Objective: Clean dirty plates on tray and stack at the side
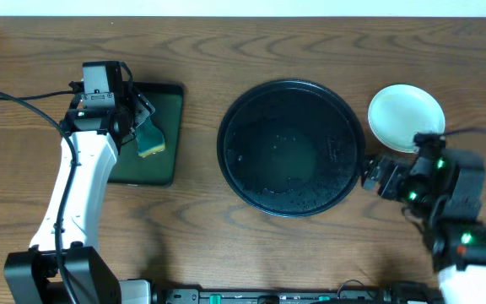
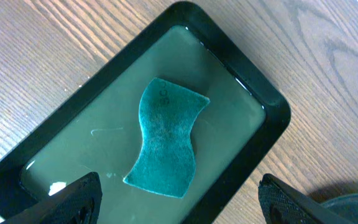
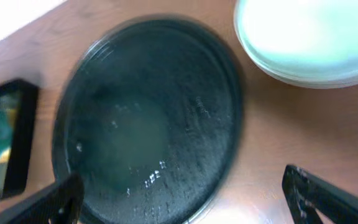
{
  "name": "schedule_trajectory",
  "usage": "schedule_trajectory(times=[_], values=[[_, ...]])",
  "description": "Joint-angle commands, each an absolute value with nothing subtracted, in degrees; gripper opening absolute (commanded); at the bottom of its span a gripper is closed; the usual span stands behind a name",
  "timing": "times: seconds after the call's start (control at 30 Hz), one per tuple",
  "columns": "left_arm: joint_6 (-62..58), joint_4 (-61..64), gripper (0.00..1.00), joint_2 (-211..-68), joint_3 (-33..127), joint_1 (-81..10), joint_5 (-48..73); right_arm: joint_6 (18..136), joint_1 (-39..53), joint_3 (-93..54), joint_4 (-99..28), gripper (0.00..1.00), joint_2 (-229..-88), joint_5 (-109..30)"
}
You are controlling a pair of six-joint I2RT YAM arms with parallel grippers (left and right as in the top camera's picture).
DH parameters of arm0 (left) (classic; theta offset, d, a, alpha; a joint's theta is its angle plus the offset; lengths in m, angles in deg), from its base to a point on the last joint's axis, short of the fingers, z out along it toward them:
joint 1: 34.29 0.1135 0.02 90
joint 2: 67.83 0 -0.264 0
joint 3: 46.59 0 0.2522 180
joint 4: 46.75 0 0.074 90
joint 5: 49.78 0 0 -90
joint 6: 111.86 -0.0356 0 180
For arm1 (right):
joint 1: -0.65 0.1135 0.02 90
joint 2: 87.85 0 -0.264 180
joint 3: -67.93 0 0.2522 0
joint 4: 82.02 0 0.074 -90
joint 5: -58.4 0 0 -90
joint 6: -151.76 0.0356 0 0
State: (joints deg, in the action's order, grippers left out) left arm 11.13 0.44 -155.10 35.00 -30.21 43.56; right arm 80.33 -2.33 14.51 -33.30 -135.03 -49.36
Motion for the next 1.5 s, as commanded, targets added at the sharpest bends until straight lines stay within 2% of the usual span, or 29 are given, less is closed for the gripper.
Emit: schedule_trajectory(times=[0.0,0.37,0.53,0.87,1.0,1.27,1.47], values=[[10.94,0.66,0.81,-155.27,34.78,-29.97,43.84,77.37,-0.24,23.41,-38.85,0.99,-126.49,-51.59],[10.94,0.66,0.81,-155.27,34.78,-29.97,43.84,77.35,1.34,41.83,-45.76,0.99,-95.93,-50.30],[10.94,0.66,0.81,-155.27,34.78,-29.97,43.84,77.35,4.55,48.74,-52.23,0.99,-88.35,-46.48],[10.94,0.66,0.81,-155.27,34.78,-29.97,43.84,77.29,5.14,53.96,-65.25,0.99,-88.15,-37.86],[10.94,0.66,0.81,-155.27,34.78,-29.97,43.84,76.59,5.10,53.88,-66.39,0.99,-88.15,-34.35],[10.94,0.66,0.82,-155.27,34.78,-29.97,43.84,65.70,5.23,53.88,-64.12,0.99,-88.15,-35.96],[10.94,0.66,0.81,-155.27,34.78,-29.97,43.84,65.51,5.18,53.88,-64.18,0.99,-88.17,-35.46]])
